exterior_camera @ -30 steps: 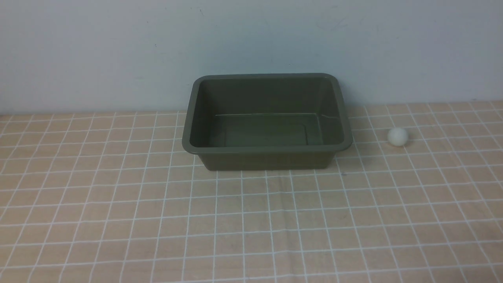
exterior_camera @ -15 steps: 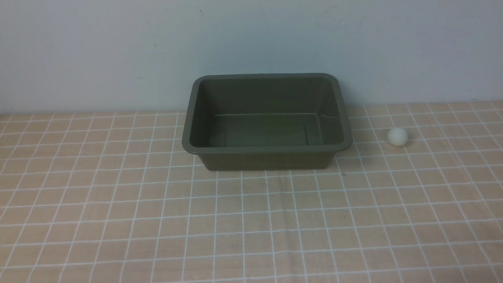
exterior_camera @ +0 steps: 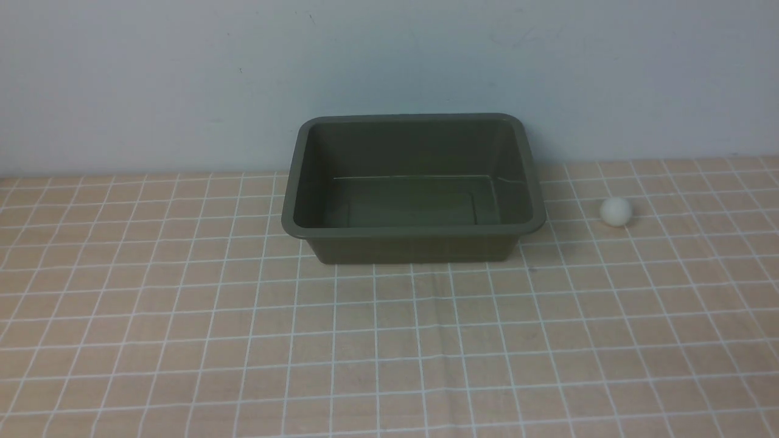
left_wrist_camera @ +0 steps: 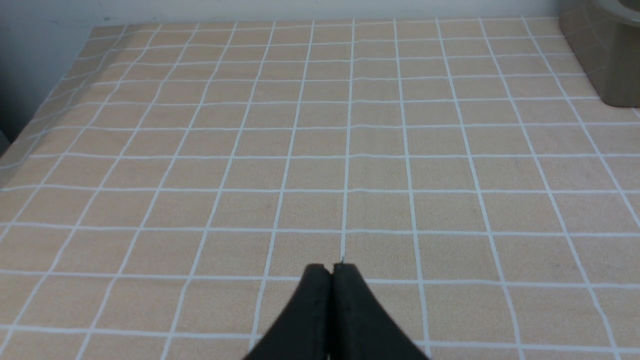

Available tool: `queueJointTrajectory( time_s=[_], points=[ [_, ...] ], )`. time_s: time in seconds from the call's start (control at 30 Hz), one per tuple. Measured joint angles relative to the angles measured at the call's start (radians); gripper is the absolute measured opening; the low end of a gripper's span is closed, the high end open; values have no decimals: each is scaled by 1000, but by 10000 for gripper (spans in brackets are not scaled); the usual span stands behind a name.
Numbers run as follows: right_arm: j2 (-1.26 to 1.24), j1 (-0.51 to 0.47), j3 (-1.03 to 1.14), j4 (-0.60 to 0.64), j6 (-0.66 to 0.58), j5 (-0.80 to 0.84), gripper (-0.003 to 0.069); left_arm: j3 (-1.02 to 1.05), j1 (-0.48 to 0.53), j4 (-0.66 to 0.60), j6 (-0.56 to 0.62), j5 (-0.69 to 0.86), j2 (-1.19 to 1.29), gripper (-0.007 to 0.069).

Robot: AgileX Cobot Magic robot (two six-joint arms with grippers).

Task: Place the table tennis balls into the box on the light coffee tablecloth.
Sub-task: 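Reach for and grasp a ping pong ball on the table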

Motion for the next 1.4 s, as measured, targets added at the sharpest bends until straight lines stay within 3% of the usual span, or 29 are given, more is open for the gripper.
queueJointTrajectory(
  time_s=[0.17,0.4,0.53,0.7,0.87,1.07,1.23,1.4],
  points=[
    [0,0,0,84,1,-19,-19,0,0,0,0,0,0,-69],
    [0,0,-1,97,1,12,-19,0,0,0,0,0,0,-69],
    [0,0,-57,30,-17,111,-19,0,0,0,0,0,0,-69],
    [29,0,-221,-104,-75,363,-19,0,0,0,0,0,0,-69],
    [201,0,-385,-154,-210,653,-19,0,0,0,0,0,0,-69],
    [487,0,-552,-169,-298,866,-19,0,0,0,0,0,0,-69],
    [732,0,-662,-241,-312,918,-17,0,0,0,0,0,0,-69],
    [996,0,-773,-376,-211,922,-16,0,0,0,0,0,0,-69]
  ],
)
